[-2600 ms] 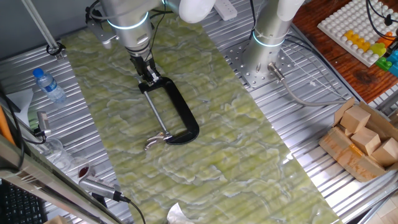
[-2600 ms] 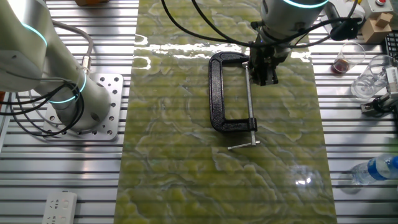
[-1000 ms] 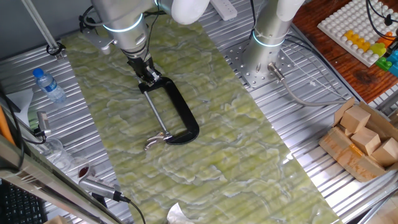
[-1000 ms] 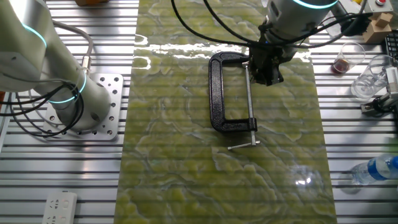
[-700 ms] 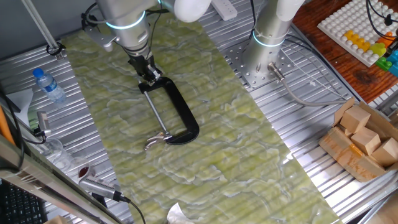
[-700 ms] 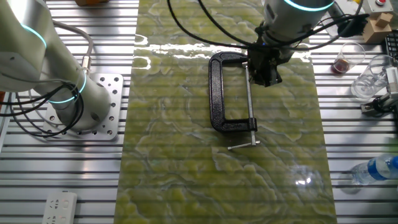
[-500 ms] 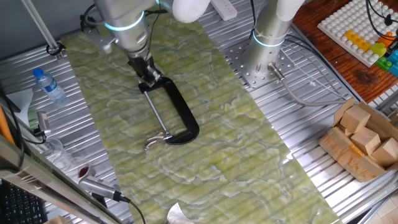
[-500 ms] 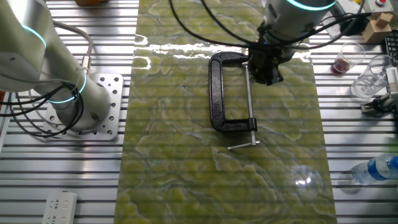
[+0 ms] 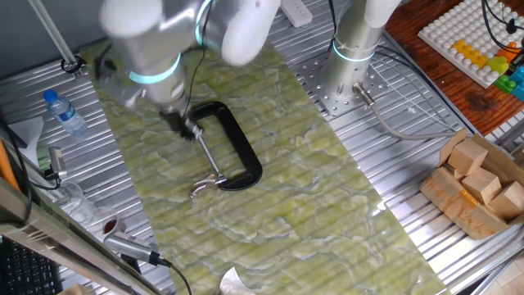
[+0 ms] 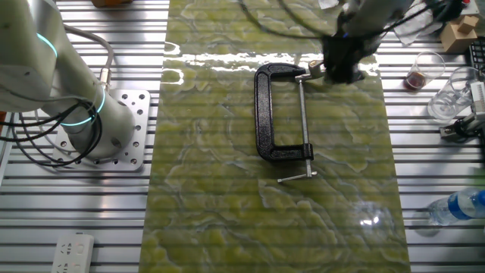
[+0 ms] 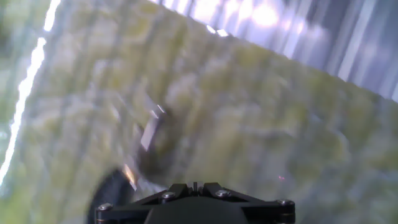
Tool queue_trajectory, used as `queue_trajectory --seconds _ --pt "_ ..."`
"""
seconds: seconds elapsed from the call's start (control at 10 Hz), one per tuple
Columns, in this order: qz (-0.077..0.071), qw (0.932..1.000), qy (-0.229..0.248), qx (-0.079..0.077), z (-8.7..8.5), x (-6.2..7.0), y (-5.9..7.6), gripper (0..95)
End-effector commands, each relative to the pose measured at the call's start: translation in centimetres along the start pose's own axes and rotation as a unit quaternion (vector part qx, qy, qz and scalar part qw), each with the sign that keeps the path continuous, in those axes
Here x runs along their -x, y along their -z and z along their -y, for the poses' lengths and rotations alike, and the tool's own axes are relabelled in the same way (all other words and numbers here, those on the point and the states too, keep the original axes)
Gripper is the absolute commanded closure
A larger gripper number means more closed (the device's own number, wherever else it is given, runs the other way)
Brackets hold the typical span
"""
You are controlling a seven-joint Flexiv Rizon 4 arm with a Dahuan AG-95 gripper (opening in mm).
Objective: Turn on the water tap
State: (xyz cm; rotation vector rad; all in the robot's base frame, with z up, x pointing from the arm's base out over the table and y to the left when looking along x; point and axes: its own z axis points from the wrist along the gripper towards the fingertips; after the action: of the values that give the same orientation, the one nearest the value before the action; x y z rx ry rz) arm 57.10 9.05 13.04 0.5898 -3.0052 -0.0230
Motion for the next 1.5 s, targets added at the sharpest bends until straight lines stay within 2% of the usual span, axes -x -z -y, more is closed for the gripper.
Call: queue_trajectory --seconds 0.1,0.3,0.5,1.2,1.5 --pt "0.002 1.0 0.005 -0.001 -2.1 1.7 -1.4 95.0" --pt "0.006 0.9999 0.012 -0.004 -3.0 2.8 -2.3 95.0" --pt "0.007 0.9997 0.024 -0.004 -3.2 3.6 -3.2 95.0" --pt "0.014 0.9998 -0.009 0.003 -5.9 4.7 -4.7 95.0" --pt "0.018 0.9987 -0.046 0.013 -7.2 4.8 -5.2 95.0"
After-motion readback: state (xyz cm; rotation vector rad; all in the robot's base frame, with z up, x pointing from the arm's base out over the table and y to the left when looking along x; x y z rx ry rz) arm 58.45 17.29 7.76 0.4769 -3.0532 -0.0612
